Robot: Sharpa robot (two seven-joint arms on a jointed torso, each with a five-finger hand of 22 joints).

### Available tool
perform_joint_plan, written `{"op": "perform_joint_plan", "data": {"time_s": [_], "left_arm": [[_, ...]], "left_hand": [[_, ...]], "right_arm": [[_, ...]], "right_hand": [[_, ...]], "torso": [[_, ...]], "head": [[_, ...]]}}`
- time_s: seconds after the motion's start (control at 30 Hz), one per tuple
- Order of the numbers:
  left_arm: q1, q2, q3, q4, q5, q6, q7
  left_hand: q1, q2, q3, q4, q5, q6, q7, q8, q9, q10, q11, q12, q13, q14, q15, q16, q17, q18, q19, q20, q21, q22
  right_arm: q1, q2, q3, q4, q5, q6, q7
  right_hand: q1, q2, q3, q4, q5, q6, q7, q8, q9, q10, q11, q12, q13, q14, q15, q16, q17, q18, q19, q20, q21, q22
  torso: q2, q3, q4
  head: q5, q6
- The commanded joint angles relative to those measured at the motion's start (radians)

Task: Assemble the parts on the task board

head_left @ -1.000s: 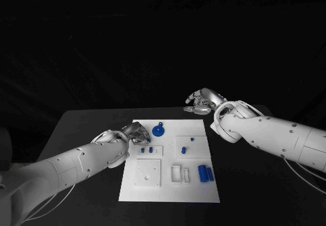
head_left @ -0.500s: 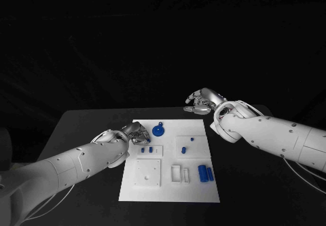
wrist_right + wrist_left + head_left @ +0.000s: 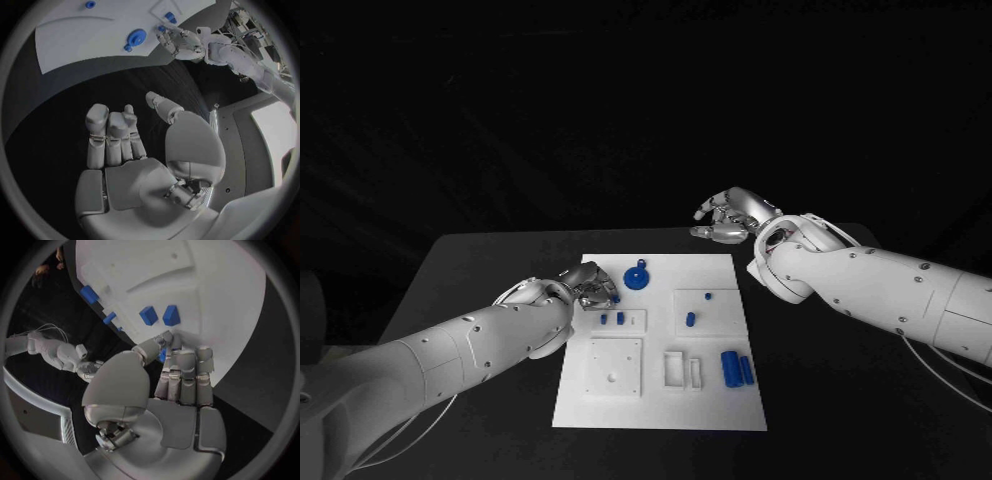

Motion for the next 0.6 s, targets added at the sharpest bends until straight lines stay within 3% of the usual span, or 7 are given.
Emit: {"op": "perform_joint_plan", "data": {"time_s": [0.03,0.33,0.6], "left_arm": [[0.001,-0.001,0.001,0.002,-0.002,0.018,-0.002],[0.0,-0.004,0.001,0.001,0.006,0.004,0.005],[0.0,-0.012,0.002,-0.003,0.021,-0.018,0.007]], "left_hand": [[0.003,-0.013,-0.002,-0.004,-0.003,-0.019,-0.003,-0.008,-0.006,-0.01,0.001,-0.007,-0.002,-0.007,0.0,0.006,-0.001,0.034,-0.004,-0.023,0.003,0.016],[0.012,-0.025,-0.005,-0.004,-0.001,-0.069,-0.012,-0.027,-0.019,-0.021,0.006,-0.013,-0.003,-0.011,0.005,0.008,-0.003,0.037,-0.007,-0.018,0.002,0.016],[0.014,-0.025,-0.004,-0.003,0.001,-0.072,-0.011,-0.027,-0.02,-0.023,0.006,-0.013,-0.004,-0.012,0.005,0.009,-0.003,0.037,-0.007,-0.017,0.002,0.016]], "right_arm": [[0.0,0.001,0.0,0.0,-0.006,0.01,0.008],[0.0,0.0,0.0,0.0,-0.006,0.012,0.008],[0.0,-0.004,0.0,0.0,-0.005,0.025,0.018]], "right_hand": [[0.008,0.003,-0.006,-0.001,0.006,-0.007,0.015,0.006,0.0,0.005,0.0,0.006,-0.001,0.005,0.002,-0.007,0.001,0.095,0.0,-0.004,-0.004,0.01],[0.008,0.002,-0.006,-0.001,0.005,-0.008,0.015,0.006,0.0,0.004,0.0,0.006,-0.001,0.005,0.002,-0.007,0.001,0.095,0.0,-0.004,-0.004,0.01],[0.009,0.002,-0.006,-0.002,0.005,-0.008,0.015,0.006,0.0,0.004,0.0,0.005,-0.002,0.004,0.002,-0.007,0.001,0.095,0.0,-0.004,-0.004,0.01]], "torso": [[0.001,0.0002,-0.0003],[0.0,-0.0004,-0.0006],[0.0,-0.0005,0.0]], "head": [[0.001,0.001],[0.0,0.001],[0.001,0.003]]}}
